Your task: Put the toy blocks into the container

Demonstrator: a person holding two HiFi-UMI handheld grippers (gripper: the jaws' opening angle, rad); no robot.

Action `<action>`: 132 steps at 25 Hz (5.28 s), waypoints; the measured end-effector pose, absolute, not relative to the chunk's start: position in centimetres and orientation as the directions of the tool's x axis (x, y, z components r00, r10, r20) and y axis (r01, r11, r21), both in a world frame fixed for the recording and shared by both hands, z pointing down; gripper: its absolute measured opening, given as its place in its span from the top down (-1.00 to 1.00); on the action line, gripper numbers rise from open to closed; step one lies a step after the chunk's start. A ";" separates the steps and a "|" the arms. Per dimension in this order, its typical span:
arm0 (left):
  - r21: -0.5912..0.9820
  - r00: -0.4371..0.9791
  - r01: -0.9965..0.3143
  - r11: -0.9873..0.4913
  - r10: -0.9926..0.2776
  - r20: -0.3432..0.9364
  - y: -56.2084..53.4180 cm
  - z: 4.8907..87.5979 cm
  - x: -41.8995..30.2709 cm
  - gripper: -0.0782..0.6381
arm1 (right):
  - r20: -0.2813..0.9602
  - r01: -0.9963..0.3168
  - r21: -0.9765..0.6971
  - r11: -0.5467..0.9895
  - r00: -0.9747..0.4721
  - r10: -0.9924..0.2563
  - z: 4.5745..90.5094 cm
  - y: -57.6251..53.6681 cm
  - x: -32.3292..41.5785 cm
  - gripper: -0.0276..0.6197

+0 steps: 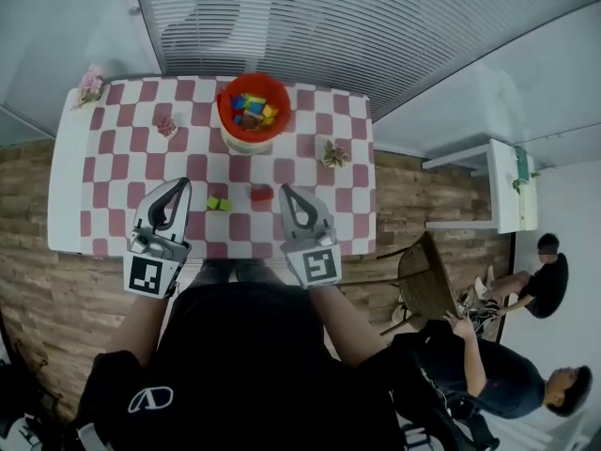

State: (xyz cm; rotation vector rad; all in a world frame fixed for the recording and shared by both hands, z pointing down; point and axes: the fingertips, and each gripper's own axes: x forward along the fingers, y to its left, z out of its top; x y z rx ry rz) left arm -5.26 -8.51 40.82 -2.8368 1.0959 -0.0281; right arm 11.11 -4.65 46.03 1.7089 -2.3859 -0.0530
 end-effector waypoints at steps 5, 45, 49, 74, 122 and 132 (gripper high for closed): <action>-0.095 0.735 -0.676 -0.731 -0.678 -0.012 -8.6 41.2 -5.0 0.76 | 0.201 -0.925 0.152 0.348 -0.315 -0.927 47.7 -5.1 11.4 0.90; -0.068 0.670 -0.738 -0.671 -0.741 0.046 -6.6 43.5 -6.8 0.76 | 0.977 -0.164 0.135 0.977 -0.141 -0.159 76.5 -4.8 10.3 0.31; -0.069 0.661 -0.746 -0.662 -0.749 0.042 -6.4 43.4 -6.9 0.76 | 0.984 -0.115 0.125 0.986 -0.111 -0.138 76.9 -4.9 10.0 0.58; -0.078 0.729 -0.683 -0.726 -0.684 -0.020 -7.4 41.4 -3.4 0.76 | 0.489 -0.719 0.025 0.695 -0.597 -0.635 53.6 -7.7 8.8 0.67; -0.086 0.722 -0.692 -0.717 -0.689 -0.065 -8.4 39.0 -5.2 0.76 | 0.304 -0.880 -0.071 0.470 -0.468 -0.830 49.6 -25.2 12.9 0.68; -0.079 0.688 -0.726 -0.683 -0.724 -0.058 -8.5 39.4 -6.8 0.77 | 0.509 -0.892 -0.053 0.448 -0.410 -0.757 55.1 -27.2 13.0 0.53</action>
